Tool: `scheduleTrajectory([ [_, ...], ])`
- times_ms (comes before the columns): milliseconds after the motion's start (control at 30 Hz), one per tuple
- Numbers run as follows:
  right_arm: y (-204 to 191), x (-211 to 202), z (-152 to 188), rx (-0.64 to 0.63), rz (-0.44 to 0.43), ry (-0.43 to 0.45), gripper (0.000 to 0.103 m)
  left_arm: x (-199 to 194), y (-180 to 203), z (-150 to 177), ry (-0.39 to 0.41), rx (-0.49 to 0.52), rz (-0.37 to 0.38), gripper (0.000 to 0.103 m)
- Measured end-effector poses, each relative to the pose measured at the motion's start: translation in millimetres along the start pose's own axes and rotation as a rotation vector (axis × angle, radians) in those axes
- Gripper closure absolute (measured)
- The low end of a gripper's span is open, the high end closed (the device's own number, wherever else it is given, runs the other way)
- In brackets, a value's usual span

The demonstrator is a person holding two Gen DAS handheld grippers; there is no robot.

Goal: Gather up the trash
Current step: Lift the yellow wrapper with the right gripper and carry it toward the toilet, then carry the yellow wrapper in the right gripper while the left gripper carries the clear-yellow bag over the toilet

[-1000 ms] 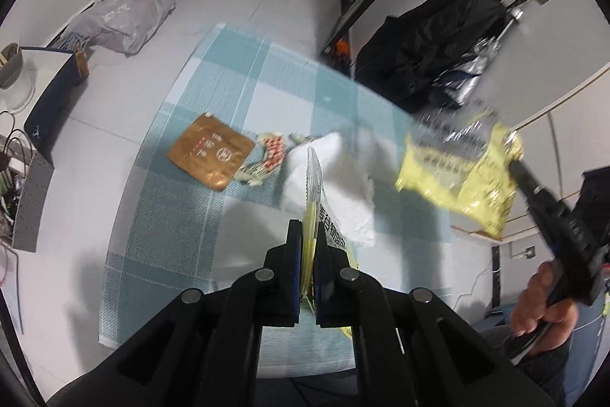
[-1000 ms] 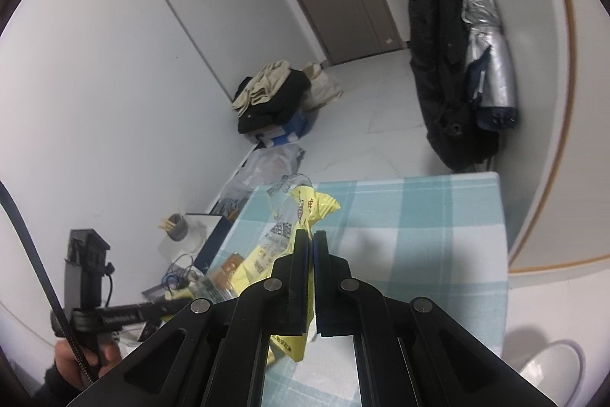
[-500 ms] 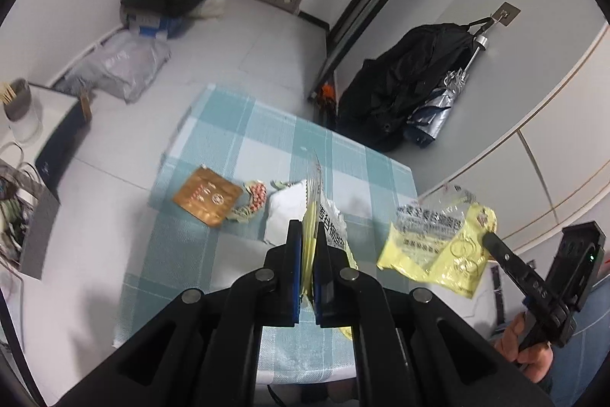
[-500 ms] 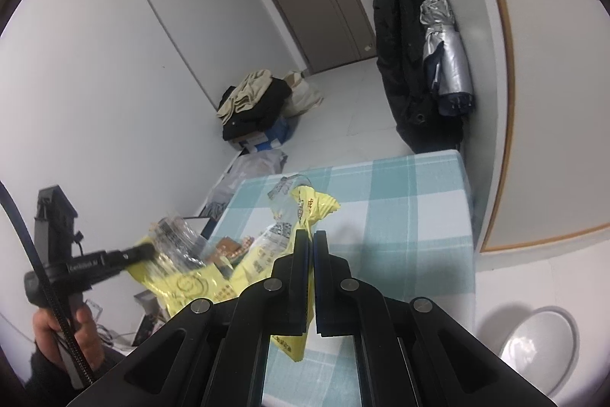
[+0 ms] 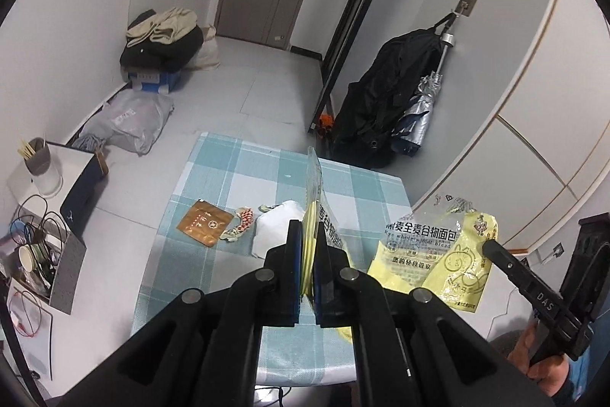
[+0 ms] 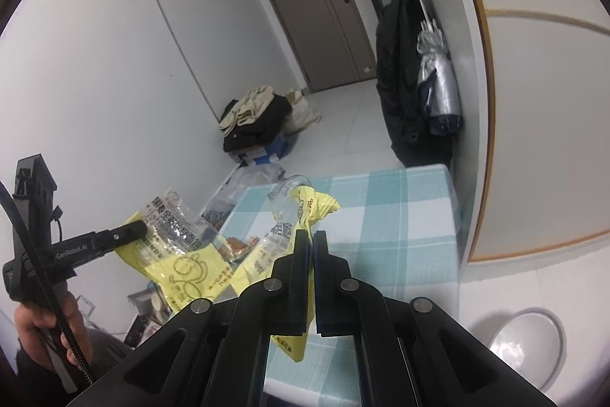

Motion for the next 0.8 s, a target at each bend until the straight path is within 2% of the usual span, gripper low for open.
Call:
scheduleTrajectory([
  [167, 3, -26, -8, 0.019, -0.004, 0.061, 0.101, -11, 23, -4, 0.042, 0.057, -0.020, 0.102],
  [433, 23, -83, -23, 0.036, 0.027, 0.162, 0.101, -22, 70, -16, 0.088, 0.110, 0.005, 0.102],
  [500, 35, -101, -30, 0.050, 0.038, 0.193, 0.101, -21, 82, -18, 0.092, 0.134, -0.013, 0.102],
  [600, 54, -123, -36, 0.076, 0.060, 0.225, 0.101, -18, 101, -20, 0.088, 0.149, -0.001, 0.102],
  [800, 101, -168, -42, 0.118, 0.147, 0.280, 0.101, -8, 153, -17, 0.076, 0.212, 0.067, 0.102],
])
Point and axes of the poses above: each gripper's, at about its wrist camera, not at the fingertips, and x roughly the way its jaws point, y to its right, z to its underside, the point moved 8 cm from there along x, roughly the way its jaws point
